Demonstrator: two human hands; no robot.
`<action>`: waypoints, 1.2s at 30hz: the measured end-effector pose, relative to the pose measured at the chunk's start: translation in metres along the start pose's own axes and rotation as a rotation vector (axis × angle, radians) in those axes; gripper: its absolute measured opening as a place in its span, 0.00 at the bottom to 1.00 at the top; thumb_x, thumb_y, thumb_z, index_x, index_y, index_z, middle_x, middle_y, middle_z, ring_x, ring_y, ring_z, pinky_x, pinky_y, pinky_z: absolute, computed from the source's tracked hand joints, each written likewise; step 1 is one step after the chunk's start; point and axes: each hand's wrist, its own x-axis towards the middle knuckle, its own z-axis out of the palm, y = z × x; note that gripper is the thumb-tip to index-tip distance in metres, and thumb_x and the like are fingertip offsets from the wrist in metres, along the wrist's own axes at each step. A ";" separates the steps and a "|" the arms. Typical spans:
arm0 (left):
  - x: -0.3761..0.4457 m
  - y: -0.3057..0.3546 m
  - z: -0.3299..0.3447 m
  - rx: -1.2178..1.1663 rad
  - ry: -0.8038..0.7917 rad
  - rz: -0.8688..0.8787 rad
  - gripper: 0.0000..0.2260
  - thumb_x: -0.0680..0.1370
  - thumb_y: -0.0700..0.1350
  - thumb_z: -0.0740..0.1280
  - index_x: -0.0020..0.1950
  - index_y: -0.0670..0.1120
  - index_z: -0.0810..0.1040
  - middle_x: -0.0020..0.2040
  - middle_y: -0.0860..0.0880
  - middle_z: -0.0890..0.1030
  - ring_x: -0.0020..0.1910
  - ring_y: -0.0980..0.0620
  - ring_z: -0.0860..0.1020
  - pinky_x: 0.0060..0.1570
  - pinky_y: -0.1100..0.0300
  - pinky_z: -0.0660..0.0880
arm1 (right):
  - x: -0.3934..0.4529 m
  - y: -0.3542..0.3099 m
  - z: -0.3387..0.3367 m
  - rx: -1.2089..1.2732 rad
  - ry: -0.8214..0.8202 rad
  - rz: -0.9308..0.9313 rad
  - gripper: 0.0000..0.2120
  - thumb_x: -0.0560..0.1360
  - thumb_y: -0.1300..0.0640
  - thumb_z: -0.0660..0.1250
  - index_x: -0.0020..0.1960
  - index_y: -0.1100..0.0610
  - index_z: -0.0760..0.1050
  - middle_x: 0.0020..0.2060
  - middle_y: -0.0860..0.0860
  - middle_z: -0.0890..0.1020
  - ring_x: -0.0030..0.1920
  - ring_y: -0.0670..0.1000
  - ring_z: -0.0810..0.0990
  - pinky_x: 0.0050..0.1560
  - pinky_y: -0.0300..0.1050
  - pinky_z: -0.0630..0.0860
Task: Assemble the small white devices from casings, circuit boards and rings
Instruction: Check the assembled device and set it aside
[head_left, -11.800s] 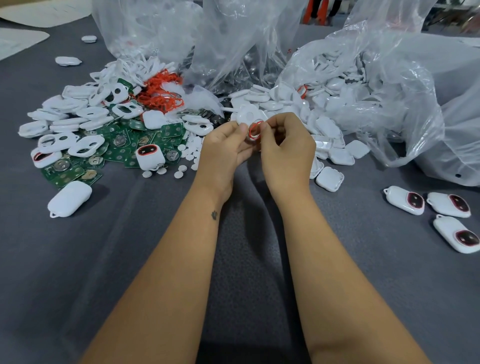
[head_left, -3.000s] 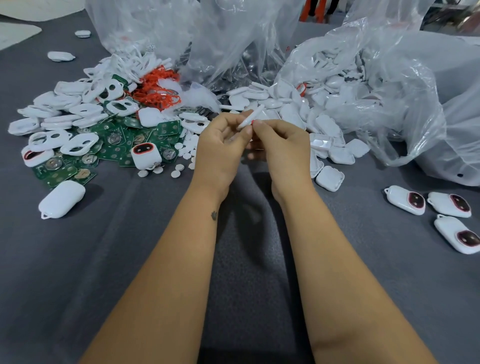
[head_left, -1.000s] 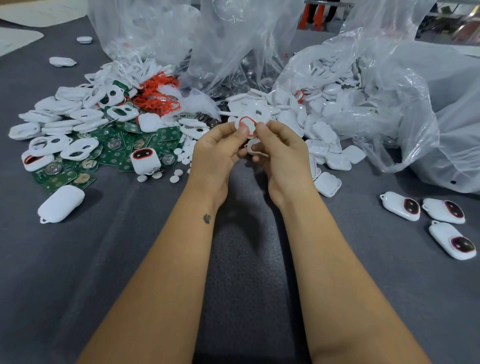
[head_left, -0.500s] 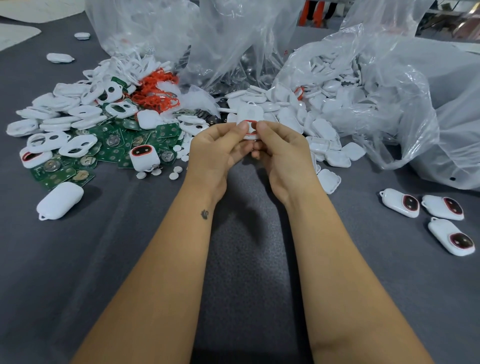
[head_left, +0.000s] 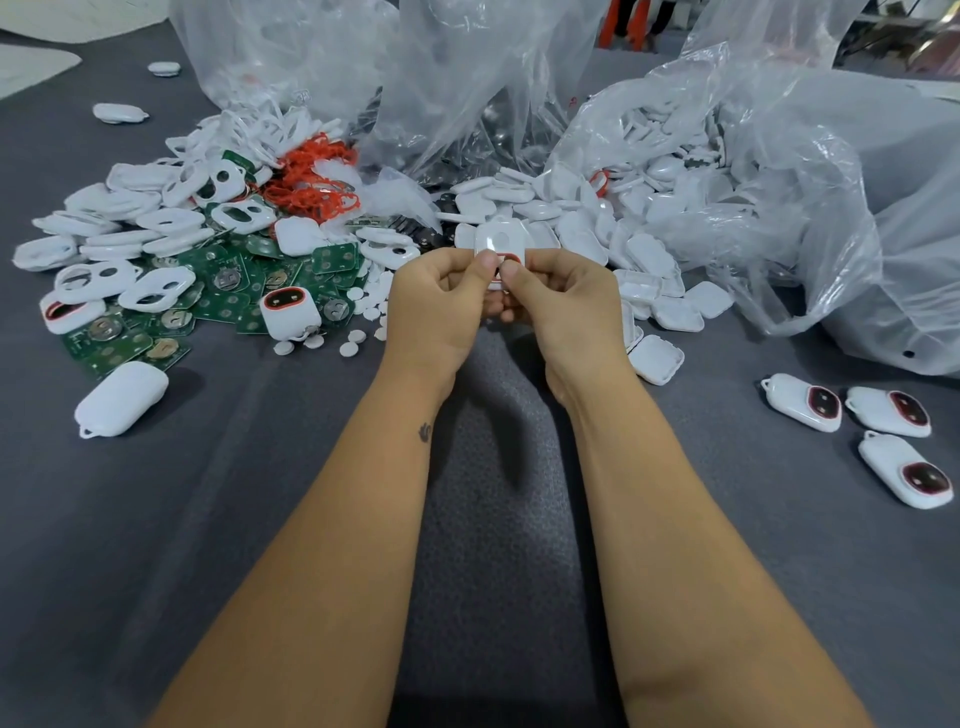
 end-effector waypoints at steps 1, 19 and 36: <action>0.000 0.000 -0.001 -0.001 0.001 0.004 0.05 0.80 0.40 0.65 0.46 0.44 0.80 0.37 0.47 0.82 0.34 0.54 0.80 0.38 0.63 0.79 | 0.000 0.000 0.000 0.002 -0.001 -0.005 0.03 0.76 0.66 0.68 0.49 0.64 0.80 0.33 0.54 0.83 0.33 0.48 0.80 0.35 0.41 0.76; 0.001 0.002 0.007 -0.198 -0.148 -0.047 0.08 0.80 0.51 0.62 0.51 0.52 0.79 0.47 0.50 0.81 0.51 0.52 0.80 0.58 0.53 0.77 | -0.009 -0.001 0.015 -0.324 0.067 -0.230 0.05 0.74 0.62 0.69 0.42 0.53 0.80 0.35 0.48 0.82 0.36 0.43 0.77 0.40 0.36 0.74; 0.021 0.022 -0.044 -0.218 0.336 0.039 0.09 0.84 0.39 0.52 0.51 0.45 0.71 0.38 0.48 0.84 0.26 0.58 0.72 0.26 0.67 0.68 | -0.007 0.004 0.033 -0.581 -0.068 -0.135 0.12 0.74 0.63 0.64 0.45 0.48 0.81 0.43 0.43 0.83 0.44 0.43 0.78 0.48 0.40 0.73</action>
